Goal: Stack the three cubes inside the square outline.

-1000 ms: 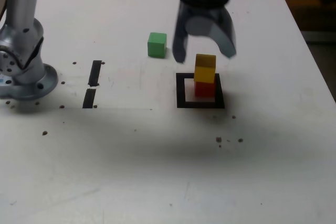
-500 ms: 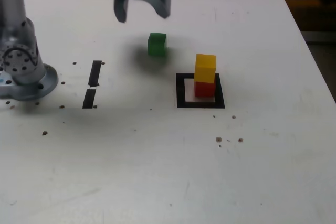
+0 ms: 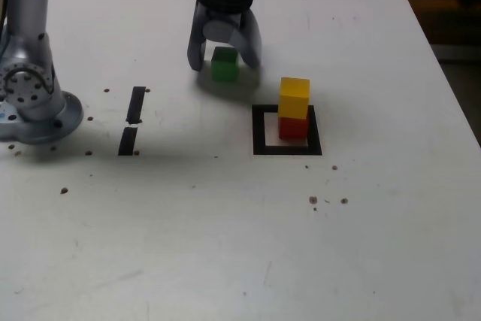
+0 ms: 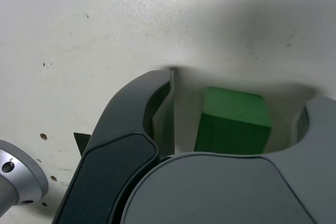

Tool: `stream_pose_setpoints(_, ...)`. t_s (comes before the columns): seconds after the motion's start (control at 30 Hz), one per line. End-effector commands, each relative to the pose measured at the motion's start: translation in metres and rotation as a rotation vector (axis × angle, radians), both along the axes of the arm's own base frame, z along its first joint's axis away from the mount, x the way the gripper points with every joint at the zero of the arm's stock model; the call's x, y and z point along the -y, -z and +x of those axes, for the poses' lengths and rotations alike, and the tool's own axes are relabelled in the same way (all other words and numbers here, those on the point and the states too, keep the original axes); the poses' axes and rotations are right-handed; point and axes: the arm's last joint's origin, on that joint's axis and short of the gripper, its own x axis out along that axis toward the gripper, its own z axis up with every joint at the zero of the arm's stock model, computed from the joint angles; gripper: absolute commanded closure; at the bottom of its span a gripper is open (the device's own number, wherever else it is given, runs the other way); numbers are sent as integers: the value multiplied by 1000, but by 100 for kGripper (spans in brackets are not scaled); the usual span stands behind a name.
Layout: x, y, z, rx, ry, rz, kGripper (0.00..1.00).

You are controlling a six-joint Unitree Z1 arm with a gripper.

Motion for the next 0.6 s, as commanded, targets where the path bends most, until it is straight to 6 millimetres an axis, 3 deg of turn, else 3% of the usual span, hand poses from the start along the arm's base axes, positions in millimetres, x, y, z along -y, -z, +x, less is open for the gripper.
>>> stream_pose_setpoints(0.0, 0, 4, 1, -9, 2, -6, 38)
stream_pose_setpoints(0.13, 0, 1, 0, 5, 2, -2, 57)
stream_pose_setpoints(0.37, 0, -4, 0, 23, 9, 4, 71)
stream_pose_setpoints(0.57, 6, -33, -7, 73, 23, 9, 81)
